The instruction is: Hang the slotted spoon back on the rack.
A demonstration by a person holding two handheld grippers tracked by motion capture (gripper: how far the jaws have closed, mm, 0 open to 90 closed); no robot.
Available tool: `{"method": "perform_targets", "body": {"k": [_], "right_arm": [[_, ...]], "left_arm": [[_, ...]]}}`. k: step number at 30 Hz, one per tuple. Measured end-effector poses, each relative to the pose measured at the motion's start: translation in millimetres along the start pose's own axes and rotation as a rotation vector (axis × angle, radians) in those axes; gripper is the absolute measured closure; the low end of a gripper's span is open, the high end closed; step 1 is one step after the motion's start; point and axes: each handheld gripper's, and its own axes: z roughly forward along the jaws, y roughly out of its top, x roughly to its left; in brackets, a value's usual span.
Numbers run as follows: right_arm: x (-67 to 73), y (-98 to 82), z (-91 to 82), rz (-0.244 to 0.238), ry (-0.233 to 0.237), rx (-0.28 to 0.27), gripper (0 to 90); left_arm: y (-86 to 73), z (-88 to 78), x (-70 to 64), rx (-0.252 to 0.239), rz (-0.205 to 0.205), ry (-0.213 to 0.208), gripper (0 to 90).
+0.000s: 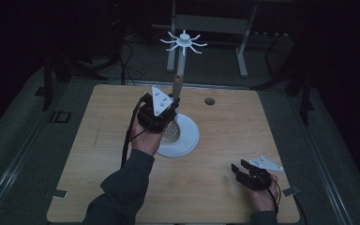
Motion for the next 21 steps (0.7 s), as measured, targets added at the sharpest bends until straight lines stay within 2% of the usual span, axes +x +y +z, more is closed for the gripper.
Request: {"method": "perform_targets", "body": {"k": [12, 21], "right_arm": [[-1.0, -0.6, -0.5, 0.001, -0.001, 0.004, 51.6], [1.0, -0.7, 0.8, -0.016, -0.009, 0.011, 51.6]], "left_arm": [[10.6, -2.0, -1.5, -0.03, -0.015, 0.029, 74.0], [21.0, -5.4, -3.7, -0.05, -0.008, 0.053, 74.1]]}}
